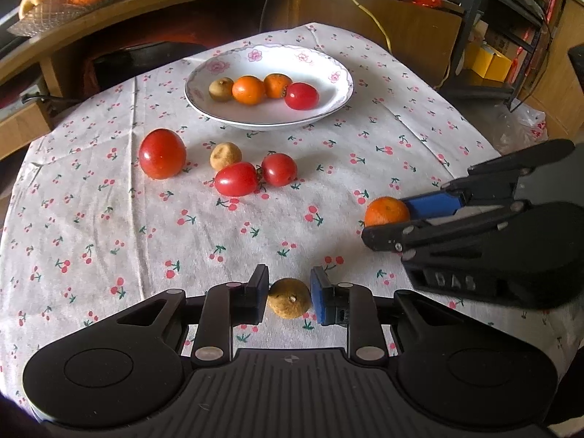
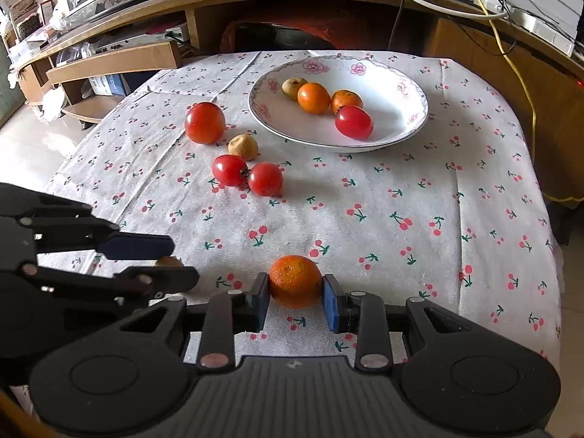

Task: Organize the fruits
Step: 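Lift the tangerine with the right tool while the left tool lifts the potato, then carry the tangerine with the right tool while the left tool carries the potato over the bowl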

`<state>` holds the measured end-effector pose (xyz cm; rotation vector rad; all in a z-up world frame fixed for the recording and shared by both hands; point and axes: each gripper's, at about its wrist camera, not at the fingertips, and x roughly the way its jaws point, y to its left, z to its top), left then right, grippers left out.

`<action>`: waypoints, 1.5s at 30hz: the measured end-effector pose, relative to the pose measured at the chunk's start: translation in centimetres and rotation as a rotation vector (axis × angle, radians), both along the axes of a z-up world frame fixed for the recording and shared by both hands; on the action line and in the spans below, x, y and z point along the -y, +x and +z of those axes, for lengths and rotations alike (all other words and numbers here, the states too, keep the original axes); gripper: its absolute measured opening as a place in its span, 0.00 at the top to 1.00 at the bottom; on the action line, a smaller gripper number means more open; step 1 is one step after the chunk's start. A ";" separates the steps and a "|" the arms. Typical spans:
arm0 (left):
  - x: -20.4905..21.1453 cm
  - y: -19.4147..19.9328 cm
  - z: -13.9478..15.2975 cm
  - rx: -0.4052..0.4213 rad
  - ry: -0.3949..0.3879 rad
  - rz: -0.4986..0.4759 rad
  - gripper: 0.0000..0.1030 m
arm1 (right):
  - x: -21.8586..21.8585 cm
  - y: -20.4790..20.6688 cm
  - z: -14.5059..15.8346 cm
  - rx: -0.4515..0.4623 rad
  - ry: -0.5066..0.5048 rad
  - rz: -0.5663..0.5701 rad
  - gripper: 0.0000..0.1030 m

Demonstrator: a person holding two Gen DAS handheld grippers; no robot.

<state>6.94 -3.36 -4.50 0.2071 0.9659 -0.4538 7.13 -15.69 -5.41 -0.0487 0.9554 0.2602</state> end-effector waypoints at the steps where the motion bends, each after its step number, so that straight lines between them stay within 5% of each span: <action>1: 0.0 0.0 -0.1 -0.003 0.002 -0.002 0.65 | 0.1 0.0 0.0 -0.002 0.000 -0.003 0.69; 10: -0.1 -0.3 -0.9 -0.022 0.023 -0.003 0.60 | 0.0 0.1 -0.2 -0.009 -0.003 0.000 0.69; 15: -0.1 -0.3 -0.9 -0.019 0.028 0.004 0.67 | 0.0 0.1 -0.1 -0.007 -0.001 0.003 0.69; 45: 1.1 1.8 1.4 0.047 -0.003 0.021 0.68 | 0.3 1.4 1.6 0.050 0.016 -0.037 0.69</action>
